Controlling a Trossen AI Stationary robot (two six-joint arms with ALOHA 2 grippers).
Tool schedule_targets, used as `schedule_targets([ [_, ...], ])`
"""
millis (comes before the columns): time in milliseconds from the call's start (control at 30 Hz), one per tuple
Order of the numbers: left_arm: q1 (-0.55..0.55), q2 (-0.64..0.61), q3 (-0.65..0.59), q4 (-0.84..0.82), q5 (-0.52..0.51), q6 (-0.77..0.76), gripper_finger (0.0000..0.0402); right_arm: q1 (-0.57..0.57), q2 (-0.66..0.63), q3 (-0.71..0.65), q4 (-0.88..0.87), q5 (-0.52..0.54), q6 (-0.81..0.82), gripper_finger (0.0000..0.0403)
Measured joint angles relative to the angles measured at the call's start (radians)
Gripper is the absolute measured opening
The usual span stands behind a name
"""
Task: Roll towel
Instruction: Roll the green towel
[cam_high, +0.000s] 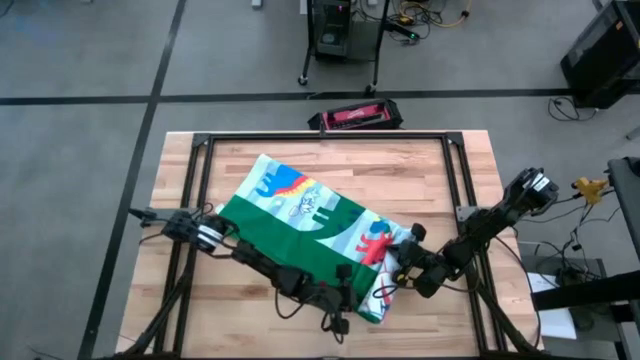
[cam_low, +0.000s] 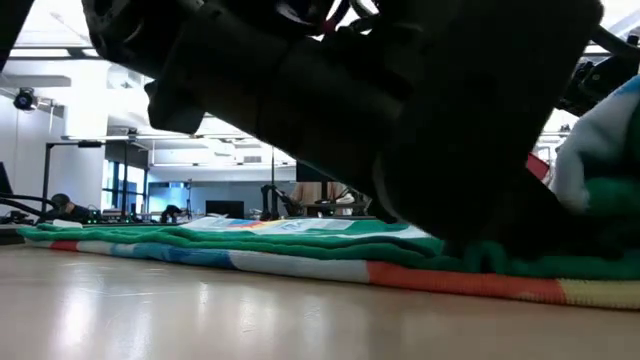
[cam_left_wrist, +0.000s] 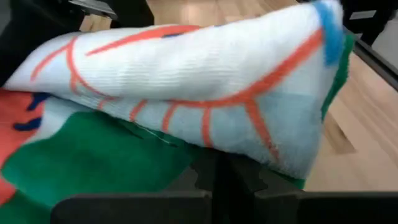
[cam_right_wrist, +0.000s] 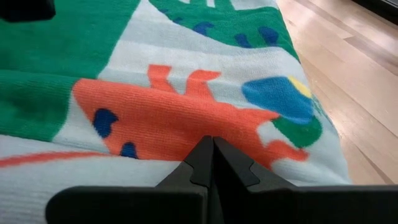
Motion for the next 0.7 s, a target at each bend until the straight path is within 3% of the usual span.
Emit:
schedule_targets([
  [500, -0.016, 0.0, 0.001, 0.032, 0.009, 0.046, 0.0, -0.002, 0.0, -0.001, 0.001, -0.001, 0.0, 0.0],
  [700, -0.018, -0.088, 0.001, -0.238, -0.027, 0.034, 0.0, -0.002, 0.0, -0.001, 0.0, 0.0, 0.001, 0.0],
])
